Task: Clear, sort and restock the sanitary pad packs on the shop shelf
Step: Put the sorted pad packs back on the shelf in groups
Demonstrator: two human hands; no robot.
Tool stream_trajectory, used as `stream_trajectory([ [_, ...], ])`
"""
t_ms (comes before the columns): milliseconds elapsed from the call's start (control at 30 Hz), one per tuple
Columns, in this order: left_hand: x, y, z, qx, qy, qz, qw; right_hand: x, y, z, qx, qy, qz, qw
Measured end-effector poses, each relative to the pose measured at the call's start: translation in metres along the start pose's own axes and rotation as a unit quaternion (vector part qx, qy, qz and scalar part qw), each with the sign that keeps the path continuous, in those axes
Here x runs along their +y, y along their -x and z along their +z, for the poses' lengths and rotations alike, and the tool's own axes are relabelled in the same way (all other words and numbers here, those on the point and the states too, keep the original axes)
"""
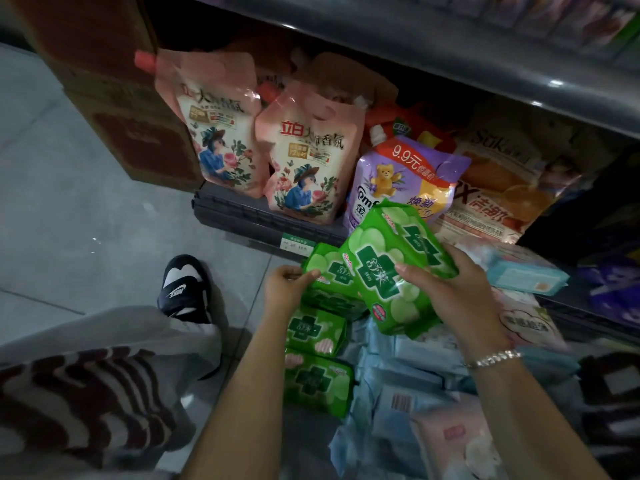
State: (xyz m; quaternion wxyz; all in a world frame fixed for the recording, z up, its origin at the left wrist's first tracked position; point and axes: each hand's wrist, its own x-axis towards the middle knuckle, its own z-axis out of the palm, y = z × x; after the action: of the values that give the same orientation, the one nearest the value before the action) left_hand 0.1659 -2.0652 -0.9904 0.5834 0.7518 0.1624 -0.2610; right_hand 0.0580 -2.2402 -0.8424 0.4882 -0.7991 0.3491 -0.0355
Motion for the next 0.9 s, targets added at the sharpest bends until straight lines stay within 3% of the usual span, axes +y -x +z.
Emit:
stream_trajectory([
  [200, 0.012, -0.003, 0.007, 0.013, -0.044, 0.006, 0.999, -0.002, -0.007, -0.002, -0.012, -0.048, 0.012, 0.999],
  [333, 0.019, 0.005, 0.0, 0.017, -0.005, 0.015, 1.0, -0.006, -0.01, -0.005, -0.029, -0.069, -0.001, 0.997],
  [733, 0.117, 0.085, -0.053, 0.026, -0.005, 0.171, 0.985, -0.027, 0.012, -0.049, -0.071, -0.217, 0.023, 0.973],
  [900, 0.157, 0.134, -0.06, 0.045, 0.069, 0.19, 0.978, -0.049, 0.032, -0.102, -0.085, -0.236, -0.027, 0.968],
])
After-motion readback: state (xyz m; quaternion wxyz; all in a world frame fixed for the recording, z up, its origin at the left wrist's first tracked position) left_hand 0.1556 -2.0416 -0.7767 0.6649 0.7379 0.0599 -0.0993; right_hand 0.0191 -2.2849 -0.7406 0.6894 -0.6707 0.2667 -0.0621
